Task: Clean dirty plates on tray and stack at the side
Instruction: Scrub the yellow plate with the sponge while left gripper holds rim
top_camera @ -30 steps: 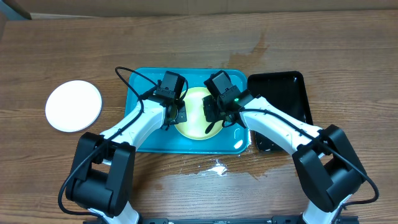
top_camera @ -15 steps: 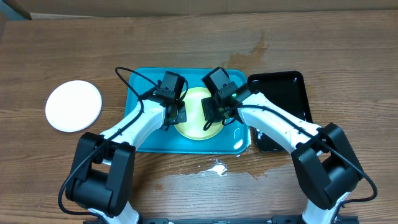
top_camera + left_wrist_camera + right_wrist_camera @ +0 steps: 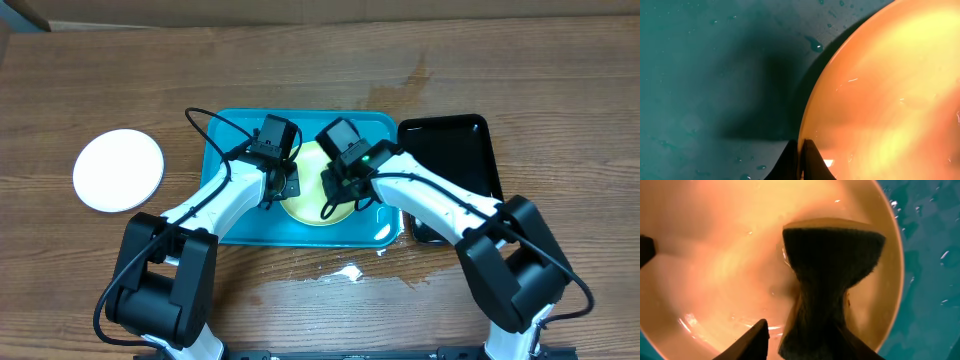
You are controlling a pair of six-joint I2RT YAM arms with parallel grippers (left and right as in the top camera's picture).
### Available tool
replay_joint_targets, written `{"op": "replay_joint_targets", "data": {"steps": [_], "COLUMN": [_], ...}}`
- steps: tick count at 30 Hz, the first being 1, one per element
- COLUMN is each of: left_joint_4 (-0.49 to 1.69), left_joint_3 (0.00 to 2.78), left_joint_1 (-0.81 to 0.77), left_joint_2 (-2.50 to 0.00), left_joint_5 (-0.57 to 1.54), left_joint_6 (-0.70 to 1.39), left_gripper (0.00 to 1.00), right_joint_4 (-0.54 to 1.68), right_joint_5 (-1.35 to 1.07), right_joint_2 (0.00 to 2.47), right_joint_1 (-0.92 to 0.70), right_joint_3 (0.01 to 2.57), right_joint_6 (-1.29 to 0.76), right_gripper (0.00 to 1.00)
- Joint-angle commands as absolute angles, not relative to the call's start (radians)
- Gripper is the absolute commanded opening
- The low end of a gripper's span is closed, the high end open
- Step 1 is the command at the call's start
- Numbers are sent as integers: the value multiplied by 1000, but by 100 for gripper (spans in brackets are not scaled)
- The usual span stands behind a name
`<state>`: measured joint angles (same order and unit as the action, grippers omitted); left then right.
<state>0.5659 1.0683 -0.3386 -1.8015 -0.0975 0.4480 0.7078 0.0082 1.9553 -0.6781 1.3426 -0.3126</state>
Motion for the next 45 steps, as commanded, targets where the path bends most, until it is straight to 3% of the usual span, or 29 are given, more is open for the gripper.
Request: {"op": "replay_joint_targets", "data": {"steps": [1, 8, 20, 21, 22, 23, 28, 30, 32, 34, 45], "left_joint_4": [573, 572, 575, 576, 577, 579, 580, 580, 579, 579, 580], "left_joint_3": [1056, 1056, 1056, 1056, 1056, 1056, 1056, 1056, 1056, 1056, 1056], "left_joint_1": [-340, -340, -340, -340, -340, -340, -340, -340, -340, -340, -340], "left_joint_2": [-1822, -1822, -1822, -1822, -1822, -1822, -1822, -1822, -1822, -1822, -1822], "left_joint_5": [-112, -112, -110, -110, -110, -111, -110, -111, -111, -111, -111], "left_joint_6": [426, 426, 434, 434, 434, 434, 434, 434, 434, 434, 434], "left_gripper": [4, 4, 4, 4, 4, 4, 4, 4, 4, 4, 4], "right_joint_4": [713, 720, 729, 728, 728, 728, 736, 743, 745, 741, 727], "right_joint_5": [7, 6, 74, 73, 74, 74, 63, 48, 47, 48, 59], "right_joint_2": [1990, 2013, 2036, 2039, 2039, 2039, 2038, 2038, 2039, 2039, 2069], "right_joint_1": [-690, -690, -690, -690, -690, -690, -690, -690, -690, -690, -690], "right_joint_3": [1340, 1340, 1340, 1340, 1340, 1340, 1345, 1345, 1345, 1342, 1341], "right_joint_6": [-315, -360, -368, -368, -368, -368, -368, -368, -368, -368, -369], "right_gripper": [35, 4, 4, 7, 25, 34, 49, 42, 21, 6, 4]}}
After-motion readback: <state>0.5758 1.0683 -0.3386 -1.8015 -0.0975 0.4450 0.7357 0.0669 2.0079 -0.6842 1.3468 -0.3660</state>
